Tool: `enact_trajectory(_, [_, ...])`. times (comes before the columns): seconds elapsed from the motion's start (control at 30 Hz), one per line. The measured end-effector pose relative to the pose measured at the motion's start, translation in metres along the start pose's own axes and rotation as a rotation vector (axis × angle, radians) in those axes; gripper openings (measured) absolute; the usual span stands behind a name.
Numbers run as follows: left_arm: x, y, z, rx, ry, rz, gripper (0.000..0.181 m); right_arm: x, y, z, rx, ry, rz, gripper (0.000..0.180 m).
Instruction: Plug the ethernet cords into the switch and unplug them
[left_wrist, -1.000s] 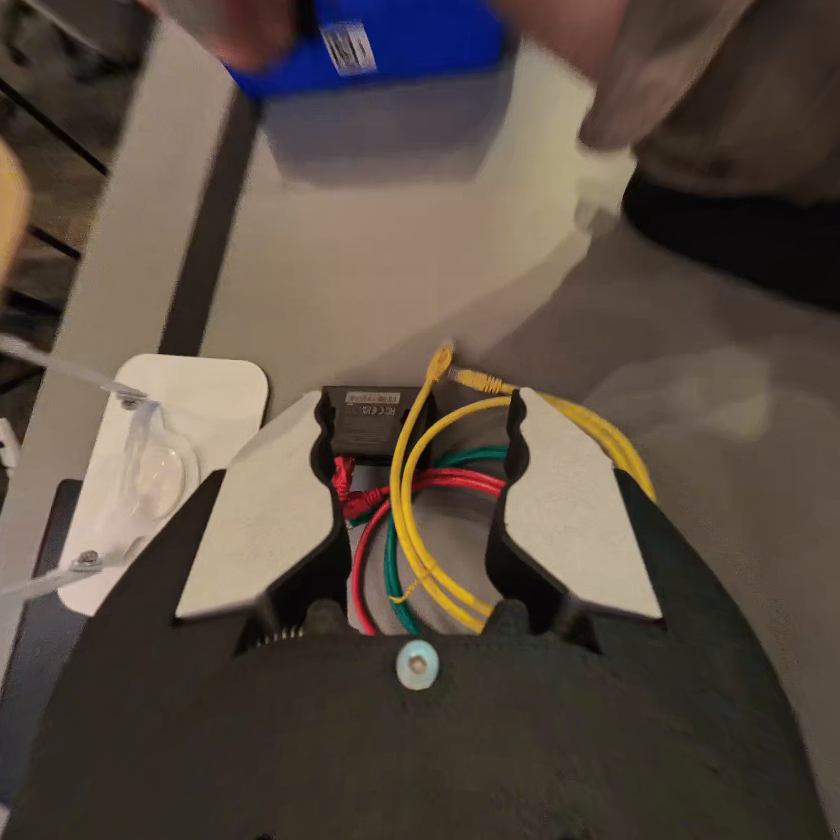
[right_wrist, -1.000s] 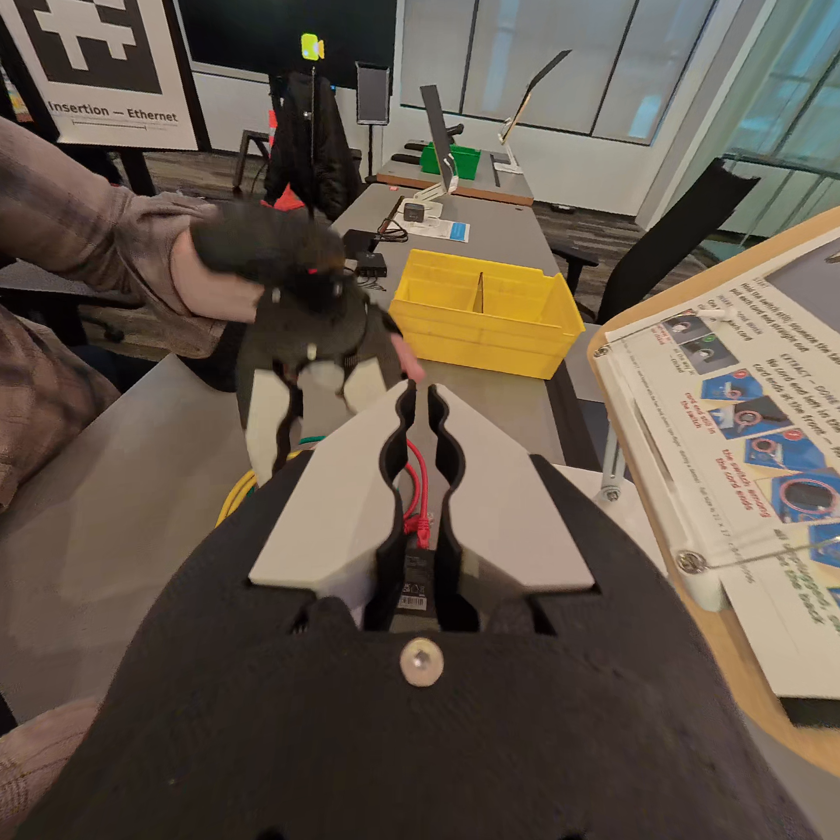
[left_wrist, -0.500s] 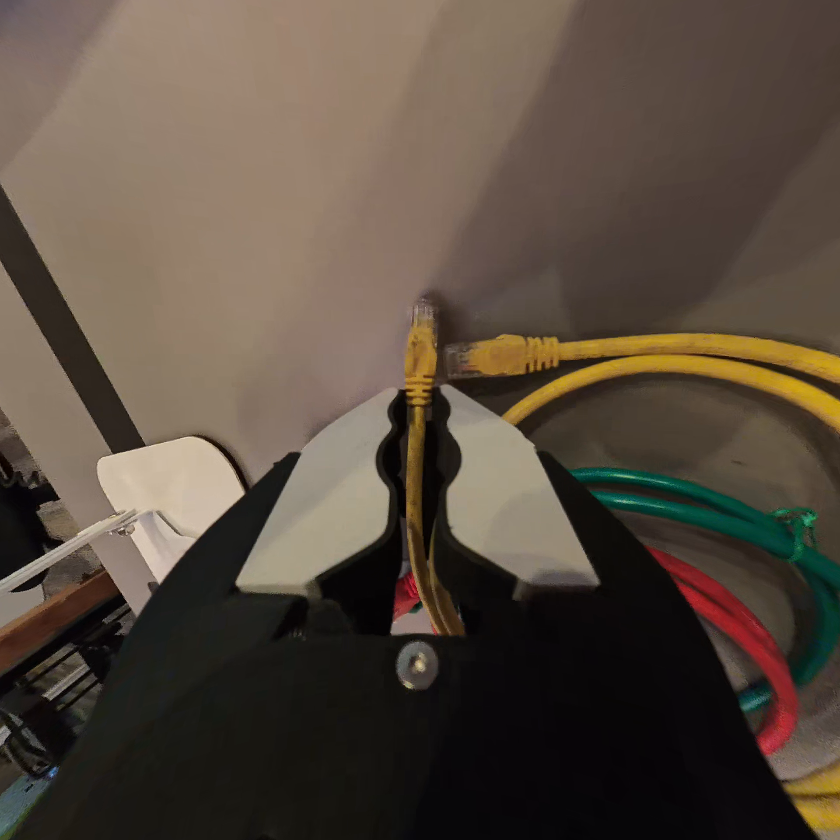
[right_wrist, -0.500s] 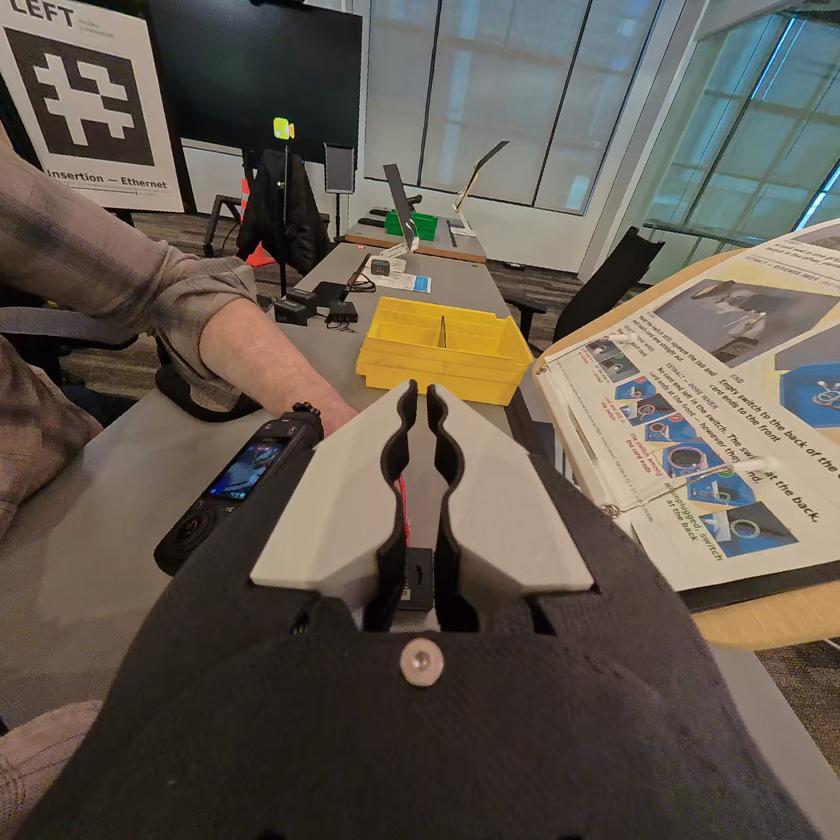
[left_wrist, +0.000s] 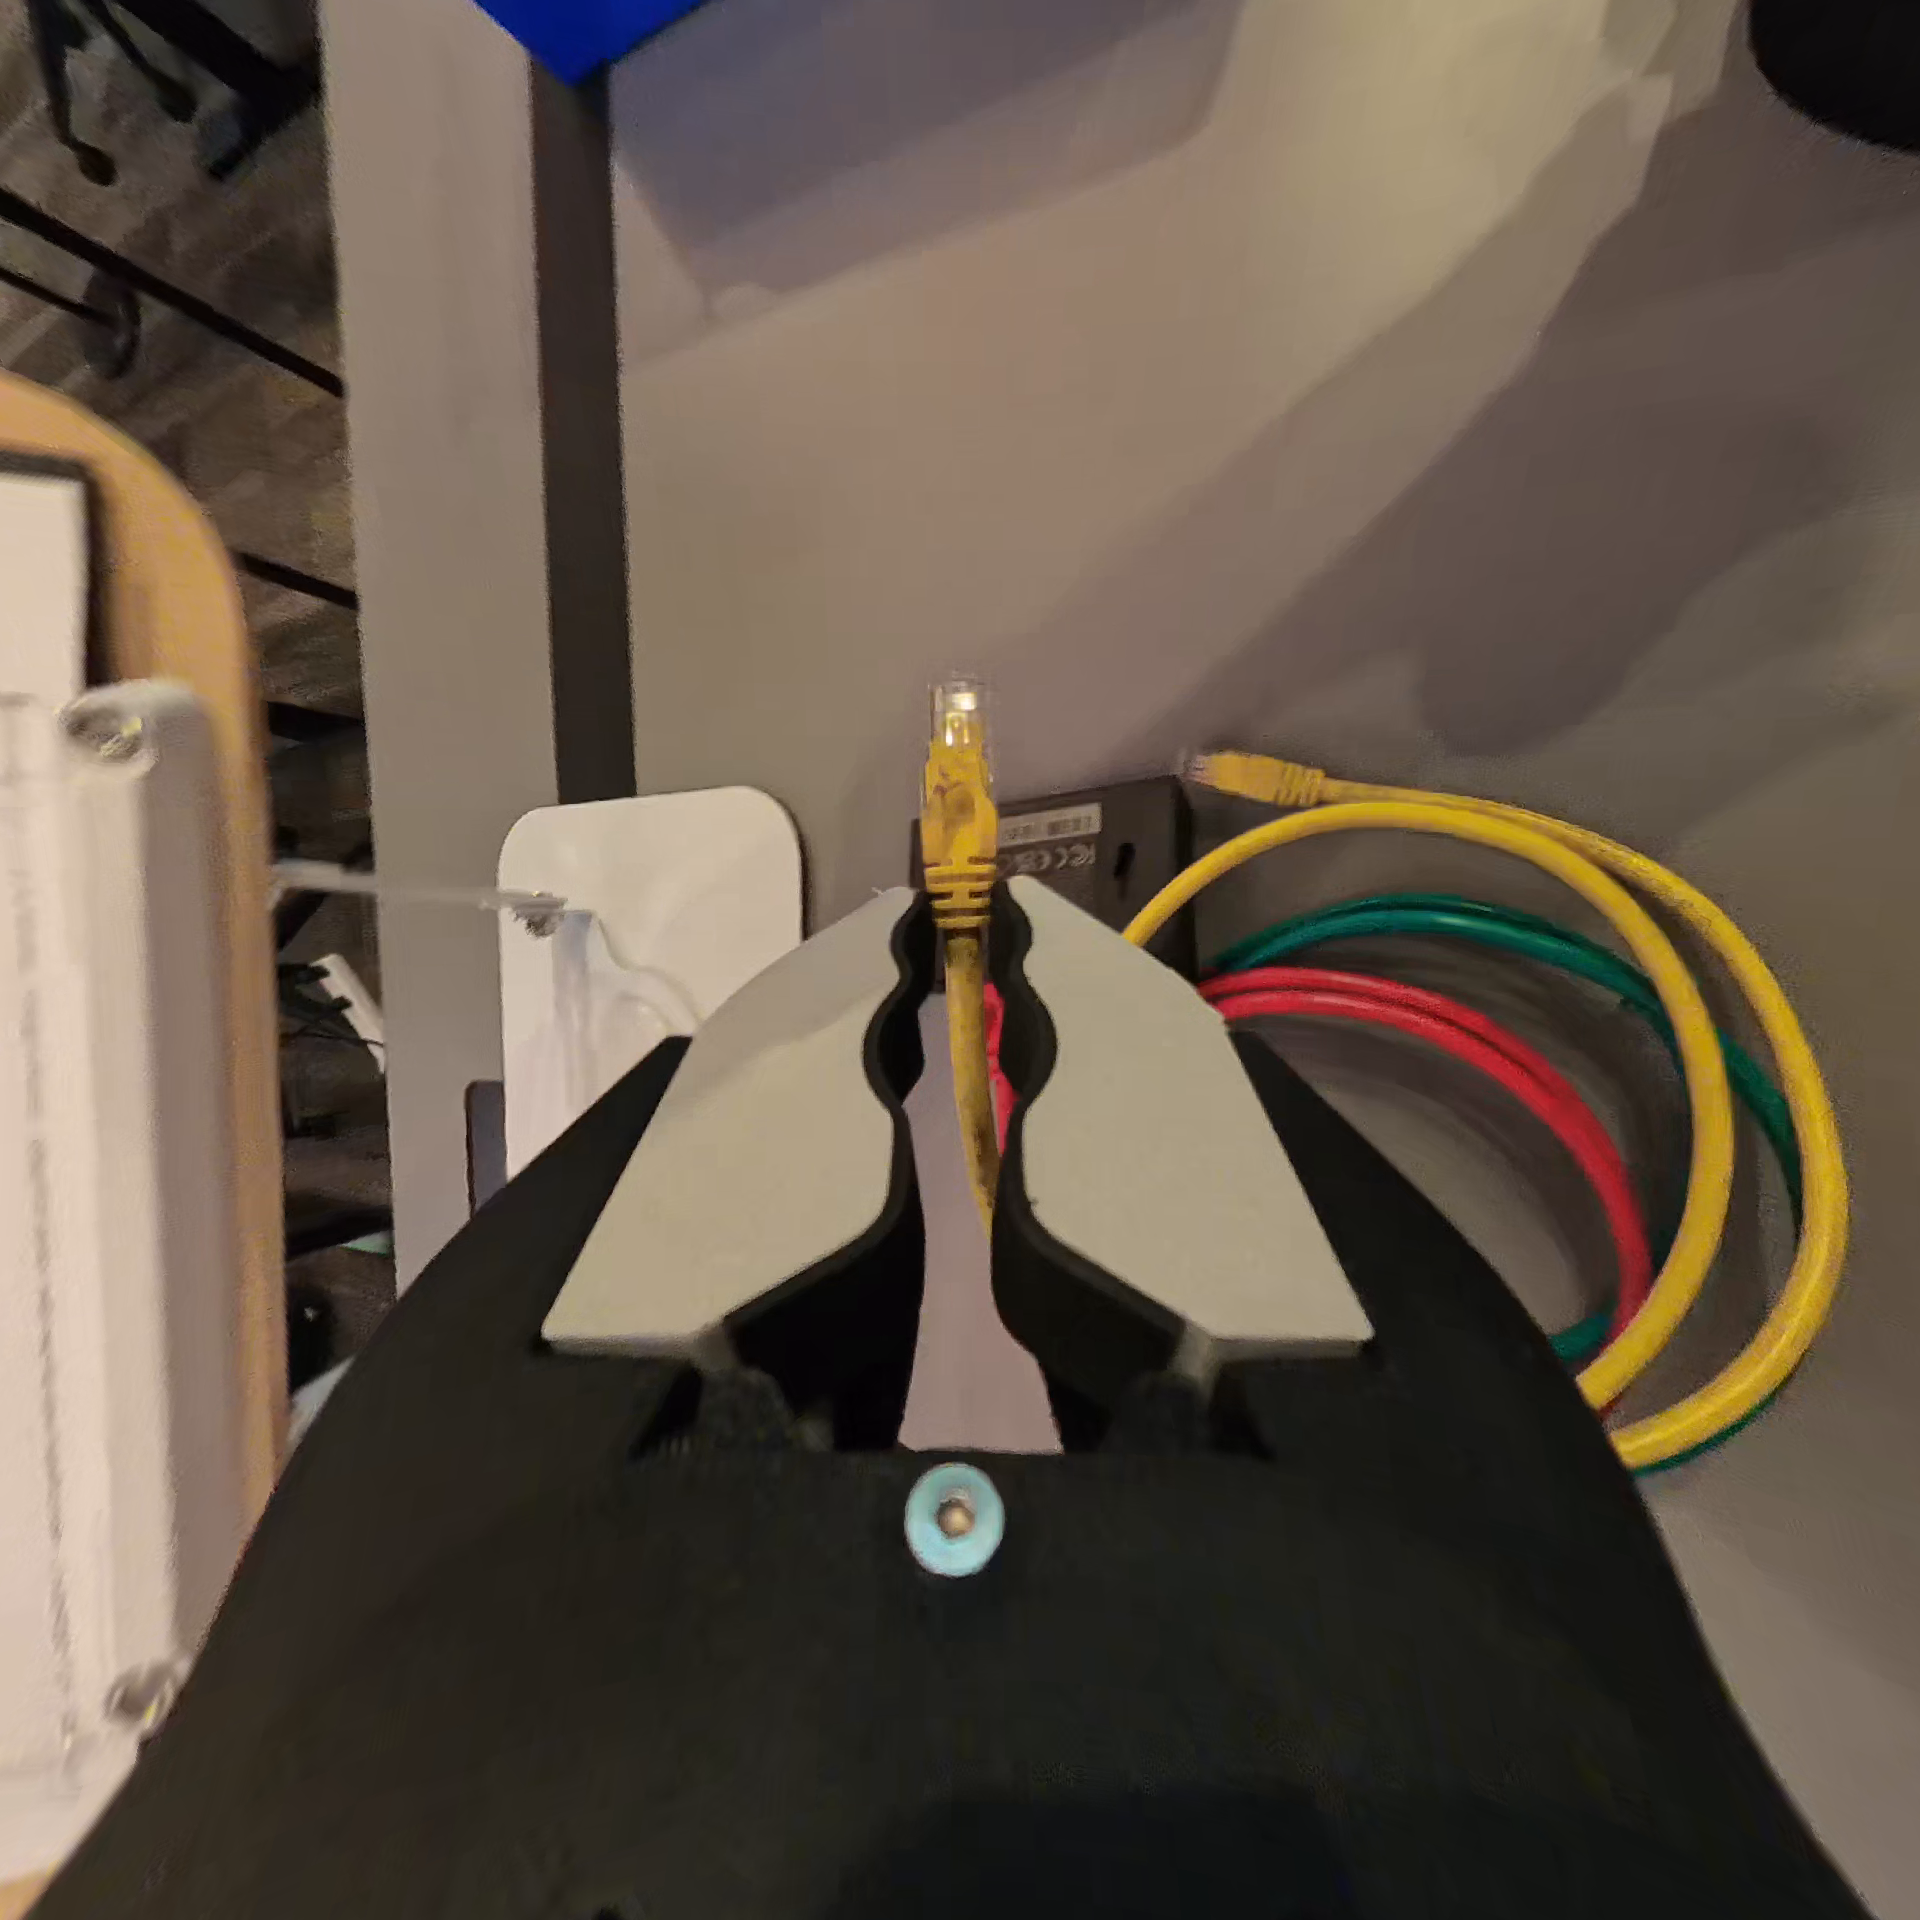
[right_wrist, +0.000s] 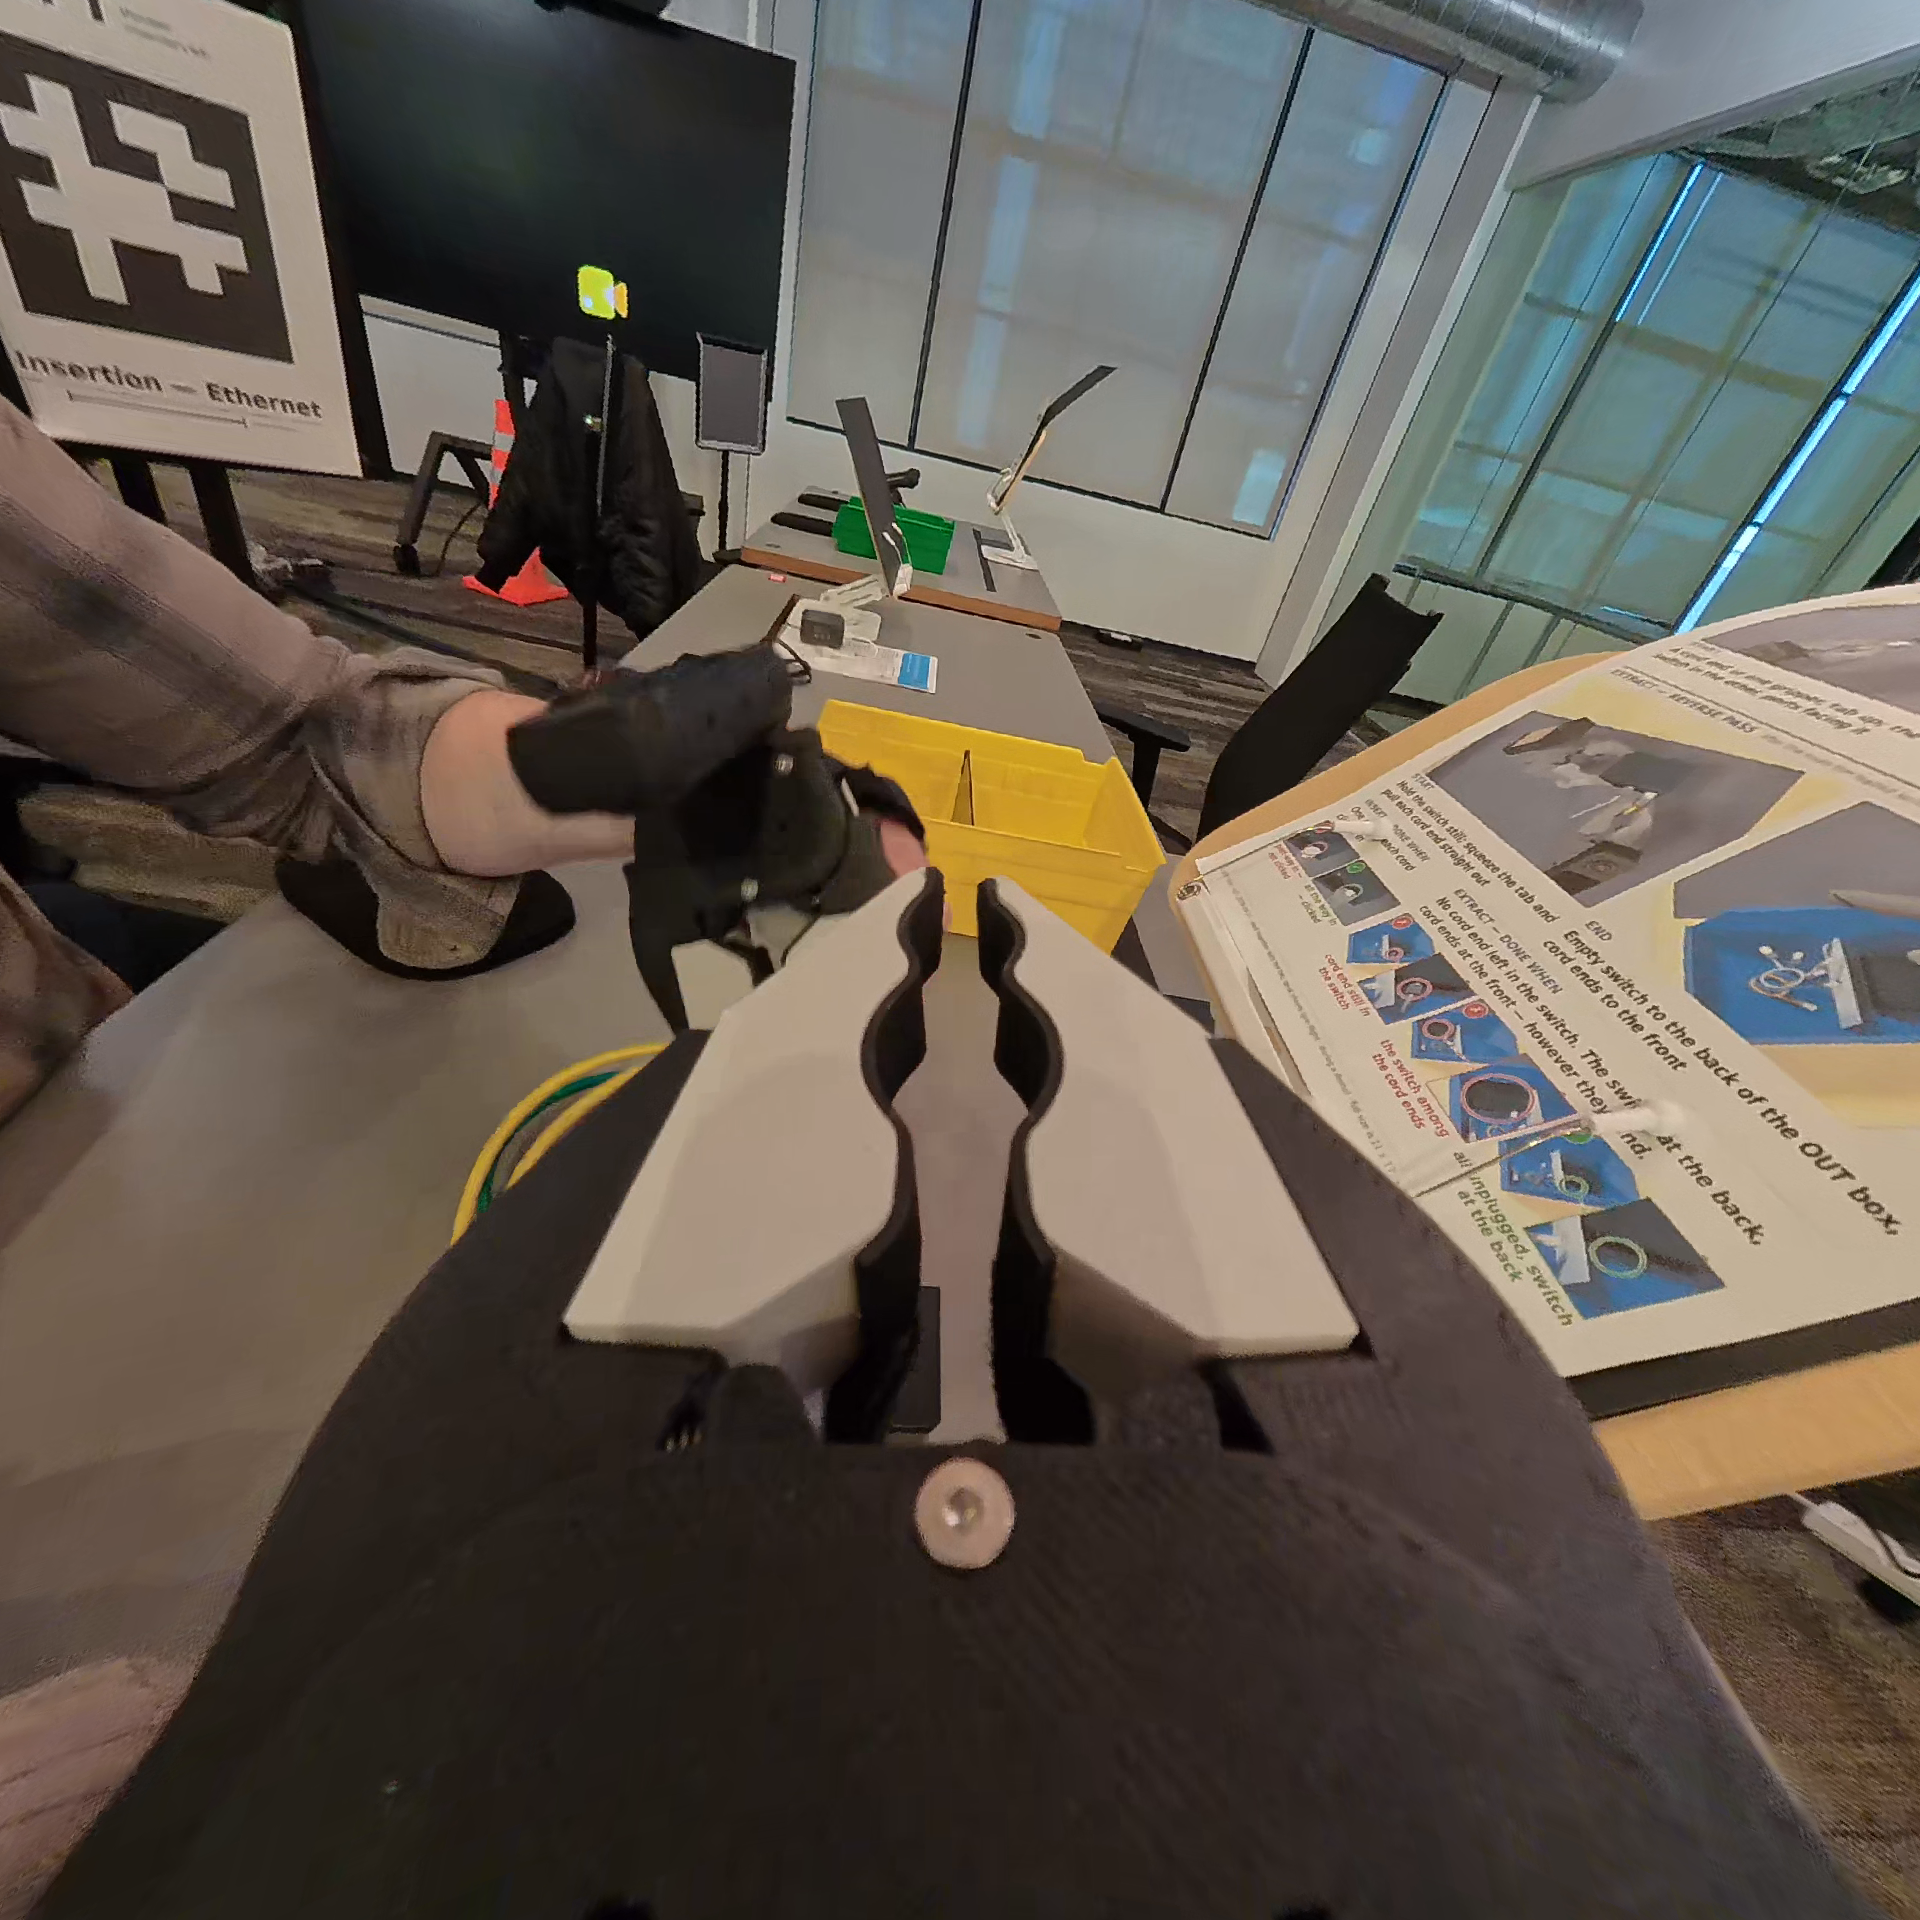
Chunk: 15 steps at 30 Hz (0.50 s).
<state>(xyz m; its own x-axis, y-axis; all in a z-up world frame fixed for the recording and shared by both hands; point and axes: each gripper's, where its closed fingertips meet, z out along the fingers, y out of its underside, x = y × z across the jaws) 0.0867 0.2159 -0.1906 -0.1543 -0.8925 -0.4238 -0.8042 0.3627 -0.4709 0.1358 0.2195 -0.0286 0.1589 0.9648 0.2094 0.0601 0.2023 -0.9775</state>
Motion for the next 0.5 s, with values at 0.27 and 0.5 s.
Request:
enact_trajectory(0.27, [-0.014,0.028,-0.031,0.143,-0.027,-0.111,0.010,0.004,0.010,0.035,-0.110,0.067,-0.116,0.018])
enact_trajectory(0.5, [-0.029,0.040,-0.056,0.185,-0.084,-0.143,0.010,0.016,0.010,0.063,-0.276,0.232,-0.286,0.017])
